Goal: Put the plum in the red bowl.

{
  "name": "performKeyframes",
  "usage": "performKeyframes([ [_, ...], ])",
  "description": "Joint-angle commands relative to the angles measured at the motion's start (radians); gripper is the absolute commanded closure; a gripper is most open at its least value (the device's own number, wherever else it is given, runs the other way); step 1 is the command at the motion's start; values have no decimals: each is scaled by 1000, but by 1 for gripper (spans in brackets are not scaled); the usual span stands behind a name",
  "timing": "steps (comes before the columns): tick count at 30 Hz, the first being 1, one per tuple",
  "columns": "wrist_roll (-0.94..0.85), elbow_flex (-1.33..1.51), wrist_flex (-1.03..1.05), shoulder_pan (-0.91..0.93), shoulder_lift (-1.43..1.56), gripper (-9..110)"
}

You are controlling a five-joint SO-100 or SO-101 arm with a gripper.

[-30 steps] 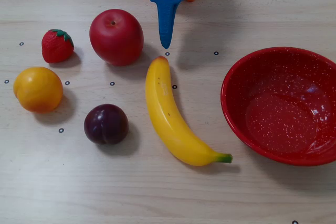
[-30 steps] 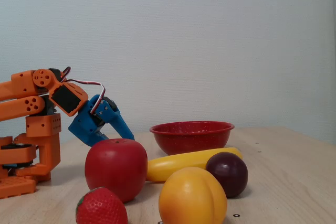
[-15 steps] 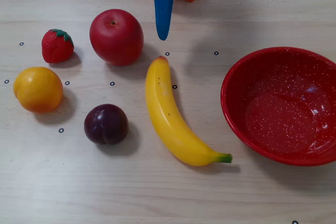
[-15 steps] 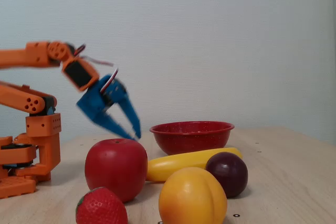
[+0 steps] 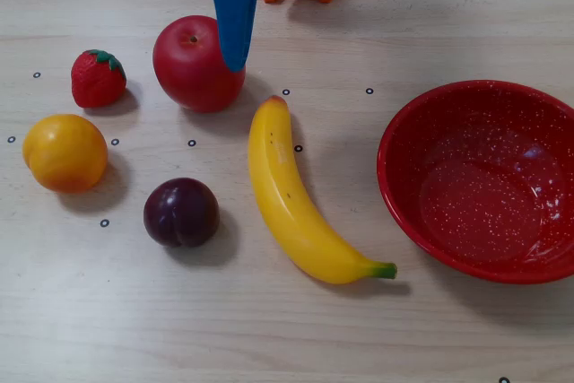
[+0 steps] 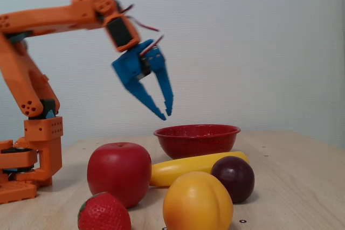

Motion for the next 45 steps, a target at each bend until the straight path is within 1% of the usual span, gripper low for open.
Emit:
performKeyframes([
  [1, 40, -249, 123, -57, -84, 96],
  [6, 48, -508, 314, -83, -288, 82],
  [10, 48, -727, 485, -92, -474, 67],
  [13, 41, -996, 638, -95, -683, 64],
  [19, 40, -1210, 652, -104, -896, 58],
  [25, 66, -1351, 658, -124, -1049, 55],
  [33, 106, -1410, 650, -163, -1169, 55],
  [45, 160, -1419, 611, -190, -1249, 55],
])
